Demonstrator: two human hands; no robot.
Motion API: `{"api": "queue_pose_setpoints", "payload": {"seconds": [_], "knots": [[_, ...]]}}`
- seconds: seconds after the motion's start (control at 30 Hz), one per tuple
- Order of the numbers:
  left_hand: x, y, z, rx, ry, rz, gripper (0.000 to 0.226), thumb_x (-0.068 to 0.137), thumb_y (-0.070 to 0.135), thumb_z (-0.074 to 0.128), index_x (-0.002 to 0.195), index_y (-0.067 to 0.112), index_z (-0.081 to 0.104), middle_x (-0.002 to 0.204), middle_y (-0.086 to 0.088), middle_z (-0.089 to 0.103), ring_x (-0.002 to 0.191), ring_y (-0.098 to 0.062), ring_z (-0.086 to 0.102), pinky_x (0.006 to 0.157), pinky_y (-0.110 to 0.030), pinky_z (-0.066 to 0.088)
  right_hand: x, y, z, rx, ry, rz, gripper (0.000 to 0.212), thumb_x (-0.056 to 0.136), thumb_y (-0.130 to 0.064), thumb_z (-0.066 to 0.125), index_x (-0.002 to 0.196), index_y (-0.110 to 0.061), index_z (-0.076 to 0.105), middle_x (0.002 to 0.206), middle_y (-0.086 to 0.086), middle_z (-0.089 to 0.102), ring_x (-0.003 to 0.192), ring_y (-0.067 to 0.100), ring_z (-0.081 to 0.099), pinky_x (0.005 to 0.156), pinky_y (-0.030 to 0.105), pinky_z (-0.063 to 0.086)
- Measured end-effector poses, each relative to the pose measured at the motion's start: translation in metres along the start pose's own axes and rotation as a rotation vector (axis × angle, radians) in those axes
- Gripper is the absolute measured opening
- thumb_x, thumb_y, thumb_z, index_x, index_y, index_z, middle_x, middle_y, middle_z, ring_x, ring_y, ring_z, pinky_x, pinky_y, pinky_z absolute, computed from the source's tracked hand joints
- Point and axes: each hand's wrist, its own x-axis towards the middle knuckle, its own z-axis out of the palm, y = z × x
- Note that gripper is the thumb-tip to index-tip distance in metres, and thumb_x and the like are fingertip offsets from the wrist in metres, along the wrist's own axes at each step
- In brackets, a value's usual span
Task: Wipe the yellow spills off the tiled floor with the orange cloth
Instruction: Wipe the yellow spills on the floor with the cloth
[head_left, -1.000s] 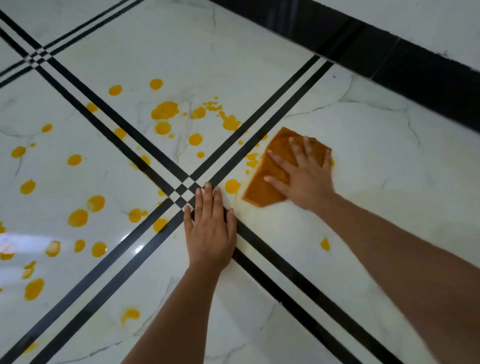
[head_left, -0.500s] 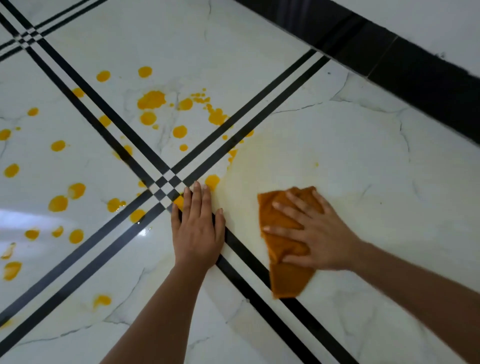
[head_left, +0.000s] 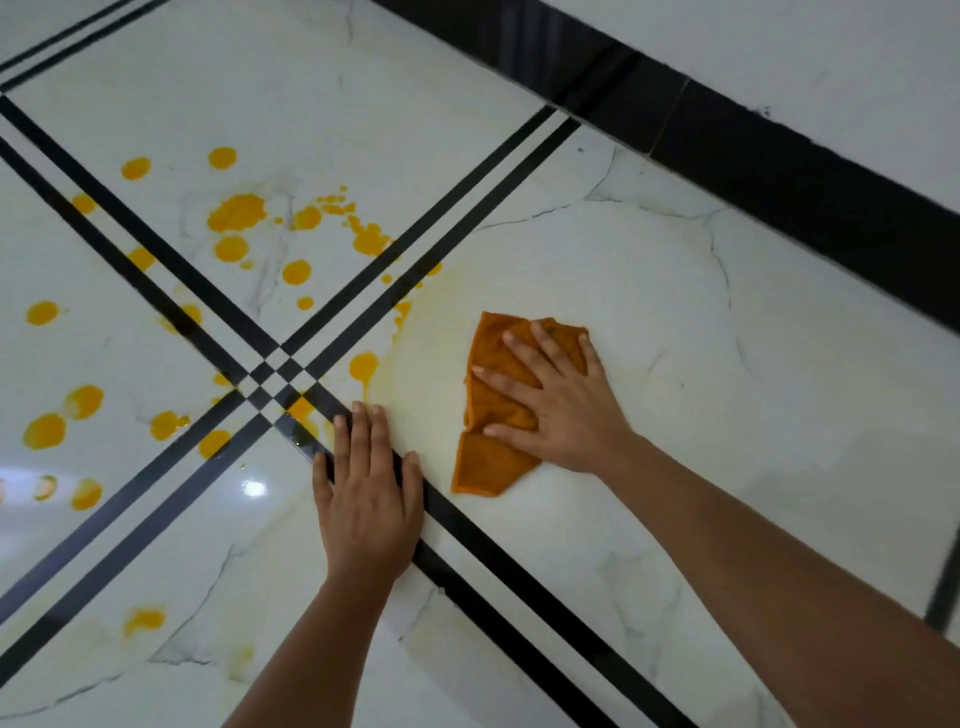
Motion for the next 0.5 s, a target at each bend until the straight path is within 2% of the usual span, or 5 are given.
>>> {"api": "queue_pose_setpoints", "payload": {"seconds": [0.13,0.27,0.4,0.5], "knots": [[0.009,0.036,-0.003,-0.052,0.014,0.047,0.071,0.088,0.053,0.004,0.150,0.017,0.006,0.157,-0.001,-0.001,0.140,-0.009,-0.014,0.113,-0.033,-0.011,-0.013,0.007,-0.009,0.166,0.035,0.102,0.069,0.081,-0.073,0.024,0.144,-0.044,0.016,0.157,-0.005,0.009,0.144,0.018,-0.001,0.112,0.052,-0.003],[0.023,0.093,-0.003,-0.089,-0.015,0.103,0.067,0.092,0.052,0.007,0.150,0.019,0.005,0.158,0.000,0.000,0.144,-0.013,-0.010,0.112,-0.034,-0.012,-0.042,0.026,-0.022,0.259,0.040,0.265,0.066,0.088,-0.061,0.019,0.146,-0.029,0.021,0.156,-0.003,0.018,0.145,0.021,0.008,0.114,0.048,0.004],[0.034,0.140,0.014,-0.022,-0.173,0.140,0.068,0.093,0.056,0.007,0.150,0.018,0.000,0.158,-0.002,-0.004,0.144,-0.018,-0.012,0.116,-0.042,-0.008,-0.069,0.040,-0.033,0.297,-0.014,0.443,0.058,0.097,-0.046,0.028,0.148,-0.021,0.016,0.156,0.003,0.017,0.145,0.020,0.006,0.115,0.041,0.006],[0.049,0.152,0.031,0.038,-0.186,0.082,0.069,0.093,0.060,0.011,0.149,0.024,-0.008,0.157,-0.001,-0.013,0.142,-0.023,-0.019,0.114,-0.048,-0.011,-0.079,0.050,-0.032,0.261,-0.007,0.436,0.070,0.088,-0.054,0.011,0.148,-0.018,0.018,0.156,0.003,0.019,0.145,0.020,0.008,0.115,0.037,0.005]]}}
